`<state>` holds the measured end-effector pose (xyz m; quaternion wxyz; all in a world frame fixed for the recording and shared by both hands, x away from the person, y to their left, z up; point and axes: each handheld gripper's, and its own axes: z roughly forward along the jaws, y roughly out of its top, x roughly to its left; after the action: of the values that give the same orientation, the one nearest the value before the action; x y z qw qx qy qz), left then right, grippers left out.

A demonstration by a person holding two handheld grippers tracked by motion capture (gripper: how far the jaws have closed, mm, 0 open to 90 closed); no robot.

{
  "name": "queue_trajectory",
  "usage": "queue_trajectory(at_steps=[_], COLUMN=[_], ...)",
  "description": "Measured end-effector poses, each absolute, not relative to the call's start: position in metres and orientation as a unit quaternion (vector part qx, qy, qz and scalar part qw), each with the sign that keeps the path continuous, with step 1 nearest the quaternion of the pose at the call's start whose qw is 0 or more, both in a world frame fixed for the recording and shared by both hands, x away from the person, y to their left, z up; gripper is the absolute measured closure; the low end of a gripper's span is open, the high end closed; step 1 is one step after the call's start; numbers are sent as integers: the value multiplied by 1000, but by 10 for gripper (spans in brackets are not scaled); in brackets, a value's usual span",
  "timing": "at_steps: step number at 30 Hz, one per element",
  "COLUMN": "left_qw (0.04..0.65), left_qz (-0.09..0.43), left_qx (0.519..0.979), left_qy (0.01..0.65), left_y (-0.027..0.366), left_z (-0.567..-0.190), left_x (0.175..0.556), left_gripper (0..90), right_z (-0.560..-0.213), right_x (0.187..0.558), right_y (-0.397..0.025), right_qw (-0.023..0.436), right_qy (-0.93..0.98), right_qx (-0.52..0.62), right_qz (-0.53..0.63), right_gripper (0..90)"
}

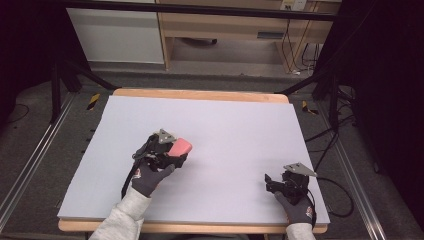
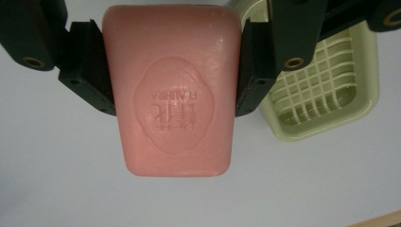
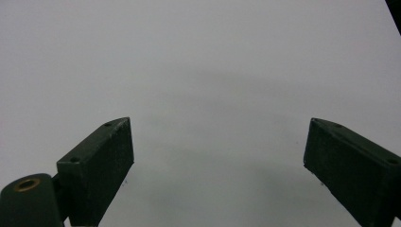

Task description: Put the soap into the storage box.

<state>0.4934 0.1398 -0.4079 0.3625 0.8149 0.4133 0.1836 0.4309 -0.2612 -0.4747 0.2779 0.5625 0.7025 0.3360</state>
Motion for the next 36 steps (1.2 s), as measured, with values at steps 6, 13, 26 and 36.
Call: queue_trajectory(at_steps=[6, 13, 26, 36], left_qw=[363, 361, 348, 335], left_qz=[187, 197, 203, 211], left_qx=[811, 798, 785, 777], left_qy=[419, 440, 471, 490], left_y=[146, 161, 177, 187], left_z=[-406, -405, -414, -425], left_x=[496, 502, 514, 524], left_gripper=[371, 371, 371, 371], right_z=[-475, -475, -475, -475], right_x=[431, 431, 431, 431], right_y=[-261, -261, -261, -261], right_qw=[278, 278, 278, 278], right_qy=[702, 703, 703, 703], right_qx=[563, 562, 562, 562], right_qz=[336, 336, 336, 335], right_gripper=[94, 94, 94, 94])
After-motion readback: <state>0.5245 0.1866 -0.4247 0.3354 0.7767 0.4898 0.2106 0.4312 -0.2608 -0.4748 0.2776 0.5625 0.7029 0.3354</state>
